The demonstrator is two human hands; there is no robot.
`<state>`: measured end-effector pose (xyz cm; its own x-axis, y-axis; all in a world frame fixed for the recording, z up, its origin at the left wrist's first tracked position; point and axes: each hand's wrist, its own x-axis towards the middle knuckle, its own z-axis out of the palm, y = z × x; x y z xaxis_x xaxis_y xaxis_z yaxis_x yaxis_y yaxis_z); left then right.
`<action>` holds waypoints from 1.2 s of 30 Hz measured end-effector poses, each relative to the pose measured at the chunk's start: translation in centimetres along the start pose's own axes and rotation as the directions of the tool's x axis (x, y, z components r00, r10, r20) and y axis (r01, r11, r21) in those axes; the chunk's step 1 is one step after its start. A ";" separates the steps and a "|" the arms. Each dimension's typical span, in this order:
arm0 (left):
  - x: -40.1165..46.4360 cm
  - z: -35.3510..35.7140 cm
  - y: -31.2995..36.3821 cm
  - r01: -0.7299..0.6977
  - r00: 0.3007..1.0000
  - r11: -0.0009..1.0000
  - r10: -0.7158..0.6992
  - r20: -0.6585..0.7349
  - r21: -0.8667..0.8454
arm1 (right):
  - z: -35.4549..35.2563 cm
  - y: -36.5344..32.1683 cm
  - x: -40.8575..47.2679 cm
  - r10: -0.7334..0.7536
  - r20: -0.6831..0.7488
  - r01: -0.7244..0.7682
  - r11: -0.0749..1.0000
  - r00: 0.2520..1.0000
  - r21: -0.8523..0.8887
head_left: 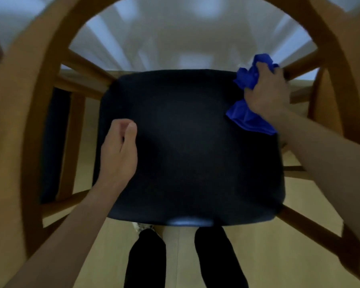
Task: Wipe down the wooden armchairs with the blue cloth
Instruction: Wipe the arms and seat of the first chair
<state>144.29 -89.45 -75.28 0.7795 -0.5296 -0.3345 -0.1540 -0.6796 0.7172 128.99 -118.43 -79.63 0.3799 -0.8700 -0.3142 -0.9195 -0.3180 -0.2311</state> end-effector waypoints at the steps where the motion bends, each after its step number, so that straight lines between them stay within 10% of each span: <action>1: 0.4 -0.8 -0.4 0.027 0.999 1.000 -0.027 -0.025 -0.017 | 0.3 -1.0 0.7 0.006 0.009 -0.006 1.000 1.000 0.025; 14: -3.4 -4.5 -7.0 0.337 0.915 0.924 -0.366 -0.167 -0.179 | 9.5 -23.7 -4.0 -0.451 0.139 0.437 0.891 0.881 0.122; 24: -6.7 -4.5 -8.5 0.360 0.903 0.903 -0.401 -0.157 -0.234 | 9.8 -22.4 -13.0 -0.784 0.568 0.842 0.466 0.251 0.272; 29: -8.3 -4.5 -9.6 0.369 0.900 0.884 -0.417 -0.126 -0.286 | 7.9 -25.5 -6.3 -0.788 0.171 0.780 0.613 0.591 0.129; 34: -10.6 -4.8 -9.6 0.301 0.937 0.920 -0.333 -0.100 -0.252 | 10.3 -27.6 -7.9 -0.647 0.342 0.689 0.725 0.682 -0.002; 36: -12.0 -4.9 -10.1 0.266 0.952 0.943 -0.290 -0.101 -0.200 | 11.0 -27.2 -10.9 -0.689 0.408 0.744 0.667 0.598 0.035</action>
<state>139.50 -73.76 -75.48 0.8478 -0.2558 -0.4644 0.1837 -0.6799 0.7099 150.99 -96.09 -80.07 0.9025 -0.1475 -0.4046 -0.3268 -0.8464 -0.4204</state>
